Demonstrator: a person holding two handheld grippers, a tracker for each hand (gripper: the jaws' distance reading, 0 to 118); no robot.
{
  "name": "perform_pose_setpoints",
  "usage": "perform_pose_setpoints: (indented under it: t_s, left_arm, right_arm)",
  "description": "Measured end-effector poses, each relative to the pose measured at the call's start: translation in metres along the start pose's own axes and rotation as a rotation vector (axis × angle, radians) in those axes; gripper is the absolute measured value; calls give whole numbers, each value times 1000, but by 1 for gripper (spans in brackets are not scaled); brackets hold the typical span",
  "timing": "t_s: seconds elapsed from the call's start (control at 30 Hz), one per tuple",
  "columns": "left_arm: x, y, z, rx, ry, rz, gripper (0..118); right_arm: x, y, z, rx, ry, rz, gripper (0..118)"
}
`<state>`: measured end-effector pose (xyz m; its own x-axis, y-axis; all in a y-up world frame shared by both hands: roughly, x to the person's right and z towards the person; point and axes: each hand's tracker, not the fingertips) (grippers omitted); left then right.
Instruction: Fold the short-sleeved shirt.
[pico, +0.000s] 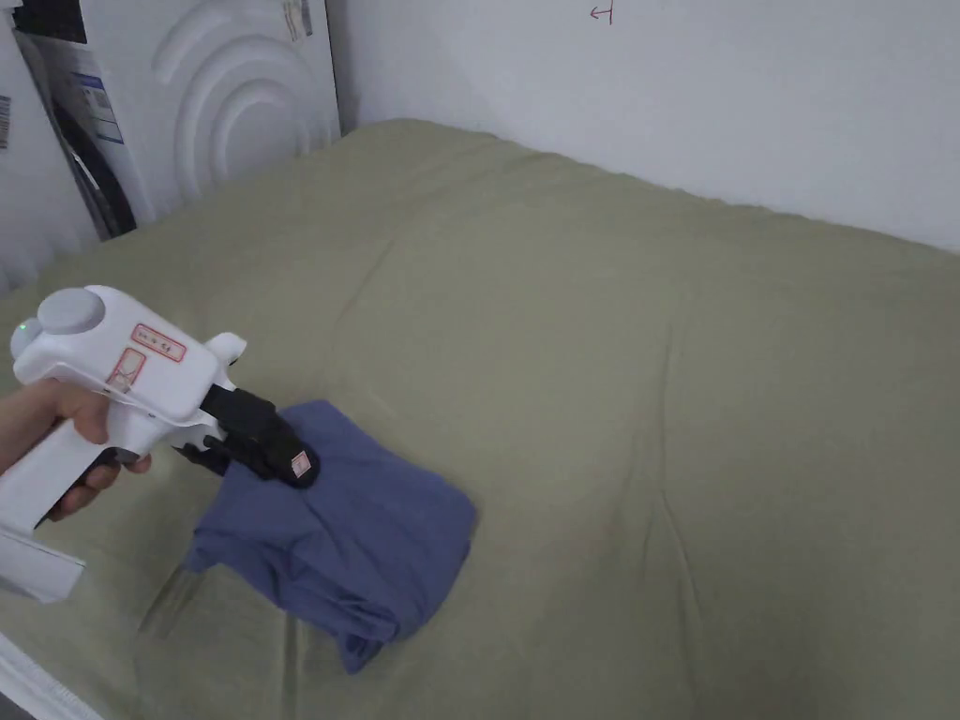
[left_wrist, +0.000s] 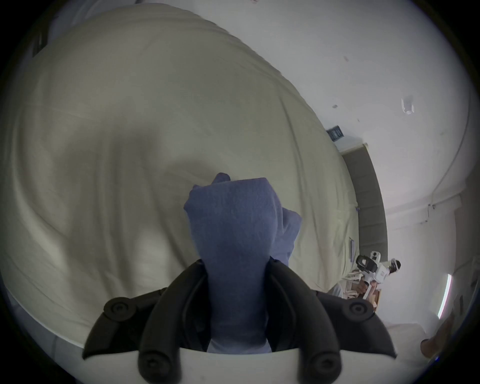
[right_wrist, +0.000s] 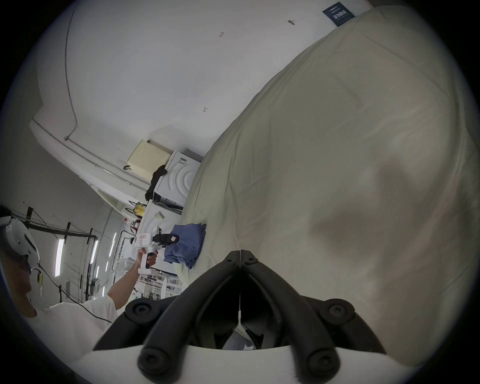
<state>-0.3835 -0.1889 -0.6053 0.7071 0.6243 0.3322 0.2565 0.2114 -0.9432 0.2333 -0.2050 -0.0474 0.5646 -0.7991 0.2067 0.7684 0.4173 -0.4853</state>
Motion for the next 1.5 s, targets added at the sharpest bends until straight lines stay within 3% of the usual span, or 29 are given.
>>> perform_pose_setpoints:
  t_s: [0.07,0.13,0.17,0.43,0.5,0.53,0.57,0.6,0.67,0.7,0.77,0.87,0.97,1.07,1.17,1.23,1.27,1.33,1.5]
  left_arm:
    - [11,-10,-6,1,-13,4,36]
    - [16,-12,-9,-13,-17,-9,105]
    - [18,-13,-9,-11,-13,-27,118]
    - [33,-13,28,82,47,-57,118]
    - [60,-25,27,101,70,-60,110]
    - [68,-29,31,134,114,-82,95]
    - [78,-32,32,177,98,-108,57]
    - [93,-39,29,186,110,-107,0]
    - [128,-58,22,262,216,-173,0]
    - [142,-67,18,293,206,-174,0]
    - [189,-95,2,372,176,-186,0]
    - [260,-128,-20,507,170,-229,0]
    - [342,-174,-47,647,122,-265,0]
    - [397,-207,-77,756,214,-419,0]
    - [446,-258,-108,997,320,-546,0]
    - [460,-273,-125,1056,458,-688,0]
    - [479,-294,-129,1044,504,-681,0]
    - [479,-313,-127,1018,385,-657,0]
    - [482,-337,-116,994,369,-594,0]
  right_arm:
    - [2,3,-3,-8,1,7,1]
    - [2,7,-7,-16,-16,8,1]
    - [3,8,-8,-19,-17,14,1]
    - [1,21,2,11,10,36,1]
    - [-2,23,8,19,10,57,1]
    - [-4,23,12,25,9,71,1]
    - [-6,25,16,30,8,85,1]
    - [-10,26,20,38,-6,105,1]
    - [-19,29,31,75,-57,178,1]
    - [-23,31,36,93,-69,201,1]
    - [-40,33,47,163,-186,308,1]
    - [-69,34,56,272,-408,456,1]
    - [-92,31,64,386,-486,557,1]
    - [-118,22,71,472,-616,715,1]
    - [-136,7,78,551,-720,814,1]
    - [-143,-3,85,602,-738,833,1]
    - [-146,-10,91,624,-744,844,1]
    - [-146,-19,104,638,-737,829,1]
    - [-143,-39,136,706,-743,773,1]
